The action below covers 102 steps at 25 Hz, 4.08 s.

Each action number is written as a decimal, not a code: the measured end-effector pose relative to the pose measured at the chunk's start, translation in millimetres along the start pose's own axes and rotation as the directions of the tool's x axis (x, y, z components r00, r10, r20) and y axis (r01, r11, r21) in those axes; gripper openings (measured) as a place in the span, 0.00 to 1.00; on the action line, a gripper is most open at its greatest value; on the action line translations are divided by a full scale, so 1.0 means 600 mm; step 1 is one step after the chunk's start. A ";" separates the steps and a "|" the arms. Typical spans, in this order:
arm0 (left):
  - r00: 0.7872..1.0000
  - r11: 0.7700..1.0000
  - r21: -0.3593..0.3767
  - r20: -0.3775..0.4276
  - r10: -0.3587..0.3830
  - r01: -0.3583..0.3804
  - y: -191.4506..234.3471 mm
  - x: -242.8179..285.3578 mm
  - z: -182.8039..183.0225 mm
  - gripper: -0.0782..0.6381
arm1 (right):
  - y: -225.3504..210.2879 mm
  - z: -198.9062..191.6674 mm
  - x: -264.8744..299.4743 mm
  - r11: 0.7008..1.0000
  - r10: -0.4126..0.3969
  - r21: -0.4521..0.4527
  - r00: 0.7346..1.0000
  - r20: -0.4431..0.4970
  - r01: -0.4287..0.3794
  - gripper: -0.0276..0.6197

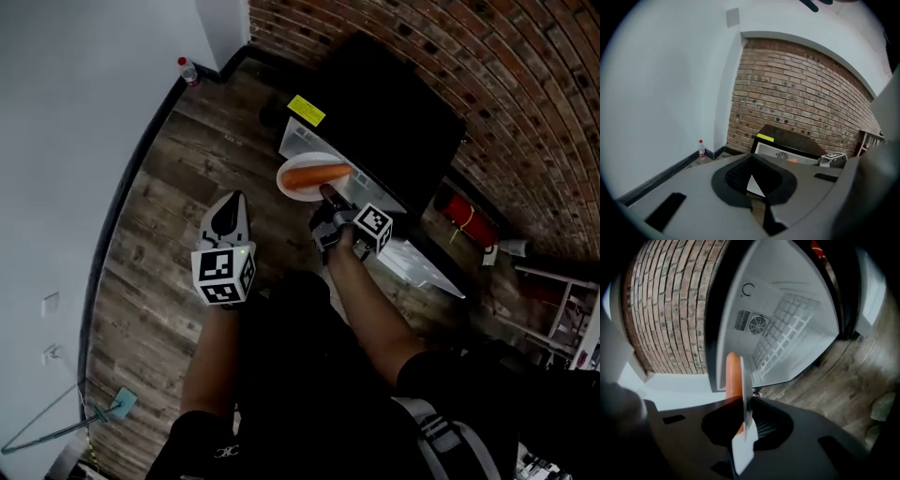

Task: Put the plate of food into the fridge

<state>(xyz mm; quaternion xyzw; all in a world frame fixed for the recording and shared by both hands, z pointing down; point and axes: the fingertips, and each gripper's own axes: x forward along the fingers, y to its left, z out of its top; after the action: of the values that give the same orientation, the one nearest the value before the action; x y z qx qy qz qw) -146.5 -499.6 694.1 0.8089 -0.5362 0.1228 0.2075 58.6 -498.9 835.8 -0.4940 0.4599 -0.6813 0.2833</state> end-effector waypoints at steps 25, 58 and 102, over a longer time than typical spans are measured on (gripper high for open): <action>0.996 0.998 0.043 0.083 -0.038 0.035 0.050 0.137 -0.157 0.10 | -0.100 0.243 0.207 0.990 0.032 -0.140 0.934 0.355 0.019 0.12; 0.995 0.996 0.053 0.065 -0.071 0.068 0.052 0.118 -0.166 0.10 | -0.088 0.216 0.121 0.350 -0.131 -0.734 0.806 0.577 0.582 0.07; 0.958 0.935 0.265 0.100 -0.270 0.236 -0.425 -0.166 0.693 0.10 | 0.908 0.039 -0.437 0.090 0.273 -0.988 0.951 0.143 0.122 0.06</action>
<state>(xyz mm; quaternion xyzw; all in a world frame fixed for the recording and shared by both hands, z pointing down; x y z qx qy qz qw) 38.3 -525.9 232.7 0.8974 -0.4204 0.1065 0.0813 135.3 -513.8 235.8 -0.6241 0.7750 -0.0963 -0.0240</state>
